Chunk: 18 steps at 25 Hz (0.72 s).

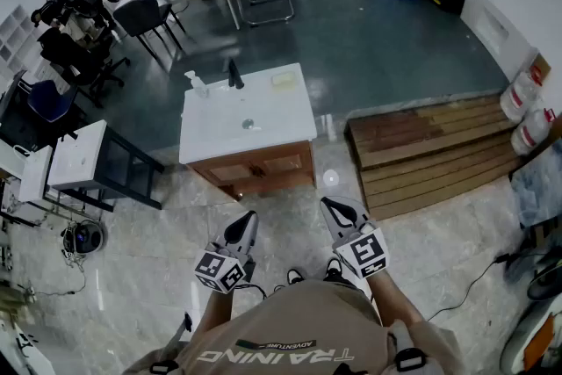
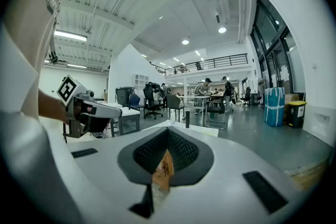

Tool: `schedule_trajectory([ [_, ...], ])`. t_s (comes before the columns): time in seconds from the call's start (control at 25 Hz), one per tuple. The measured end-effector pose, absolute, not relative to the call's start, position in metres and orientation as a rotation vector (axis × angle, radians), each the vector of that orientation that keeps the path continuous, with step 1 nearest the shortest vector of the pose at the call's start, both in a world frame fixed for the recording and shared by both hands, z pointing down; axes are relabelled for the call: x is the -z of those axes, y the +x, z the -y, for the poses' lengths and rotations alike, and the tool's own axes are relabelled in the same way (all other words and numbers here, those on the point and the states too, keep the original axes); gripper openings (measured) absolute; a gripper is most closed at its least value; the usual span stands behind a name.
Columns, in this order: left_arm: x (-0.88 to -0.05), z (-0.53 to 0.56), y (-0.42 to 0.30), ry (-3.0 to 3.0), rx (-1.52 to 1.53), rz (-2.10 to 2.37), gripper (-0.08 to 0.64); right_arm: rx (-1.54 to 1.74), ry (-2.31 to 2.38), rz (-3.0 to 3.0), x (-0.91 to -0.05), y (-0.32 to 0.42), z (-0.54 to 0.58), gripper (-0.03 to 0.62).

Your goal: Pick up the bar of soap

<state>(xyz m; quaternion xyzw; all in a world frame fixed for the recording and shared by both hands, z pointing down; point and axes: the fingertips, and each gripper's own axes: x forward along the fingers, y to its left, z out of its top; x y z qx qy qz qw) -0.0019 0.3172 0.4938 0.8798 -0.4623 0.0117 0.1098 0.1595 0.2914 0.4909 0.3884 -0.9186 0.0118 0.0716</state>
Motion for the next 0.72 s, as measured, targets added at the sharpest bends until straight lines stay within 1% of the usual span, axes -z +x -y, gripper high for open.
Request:
schedule_trajectory([
  [0.48,-0.496,-0.33,-0.022,2.582,-0.045,1.323,-0.005,-0.085,1.212,2.745,-0.486,0.14,-0.303,0.005],
  [0.72,-0.509,-0.331,-0.037,2.586,-0.047,1.288,-0.003,-0.079,1.254,2.703,-0.501,0.131,-0.312,0.005],
])
